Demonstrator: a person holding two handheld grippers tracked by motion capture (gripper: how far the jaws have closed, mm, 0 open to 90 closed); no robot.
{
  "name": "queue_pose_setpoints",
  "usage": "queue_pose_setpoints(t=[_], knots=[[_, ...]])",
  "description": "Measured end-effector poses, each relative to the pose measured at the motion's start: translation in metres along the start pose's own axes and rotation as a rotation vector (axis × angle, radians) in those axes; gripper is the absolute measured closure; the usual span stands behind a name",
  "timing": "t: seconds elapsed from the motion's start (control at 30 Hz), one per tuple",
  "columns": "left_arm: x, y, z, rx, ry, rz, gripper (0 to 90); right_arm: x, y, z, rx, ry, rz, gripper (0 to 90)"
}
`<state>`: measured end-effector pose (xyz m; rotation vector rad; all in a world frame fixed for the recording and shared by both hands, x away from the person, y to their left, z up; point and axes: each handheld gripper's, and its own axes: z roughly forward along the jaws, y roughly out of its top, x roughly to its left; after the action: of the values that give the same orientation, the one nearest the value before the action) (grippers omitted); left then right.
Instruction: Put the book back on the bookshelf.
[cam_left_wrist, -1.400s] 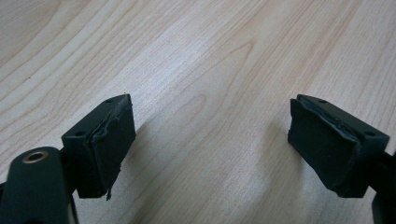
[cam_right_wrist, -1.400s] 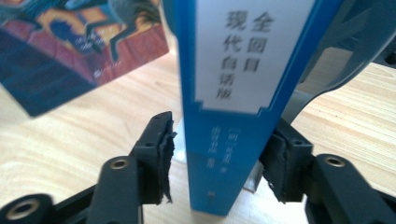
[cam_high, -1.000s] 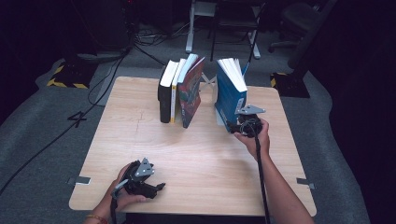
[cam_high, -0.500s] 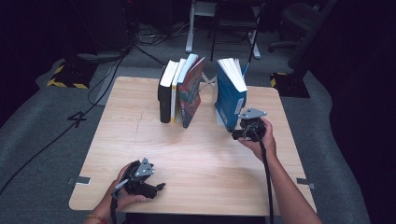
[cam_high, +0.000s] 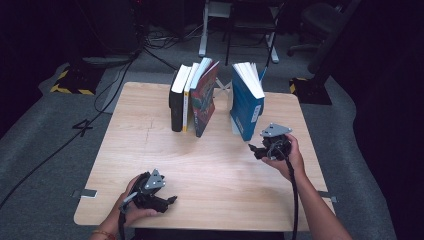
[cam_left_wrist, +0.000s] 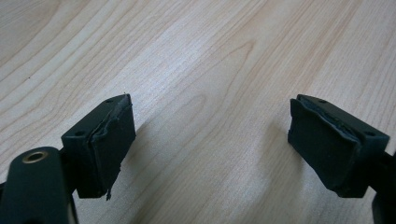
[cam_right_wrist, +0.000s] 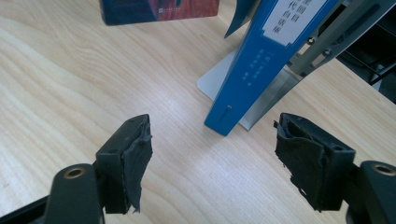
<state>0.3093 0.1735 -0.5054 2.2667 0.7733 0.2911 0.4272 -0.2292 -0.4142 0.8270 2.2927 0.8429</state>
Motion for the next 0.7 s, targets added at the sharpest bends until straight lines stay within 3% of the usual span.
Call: queue_pose_setpoints(t=[0.7], knots=[[0.0, 0.0, 0.0, 0.001, 0.0, 0.0, 14.9, 0.009, -0.03, -0.017, 0.03, 0.036, -0.072, 27.6]])
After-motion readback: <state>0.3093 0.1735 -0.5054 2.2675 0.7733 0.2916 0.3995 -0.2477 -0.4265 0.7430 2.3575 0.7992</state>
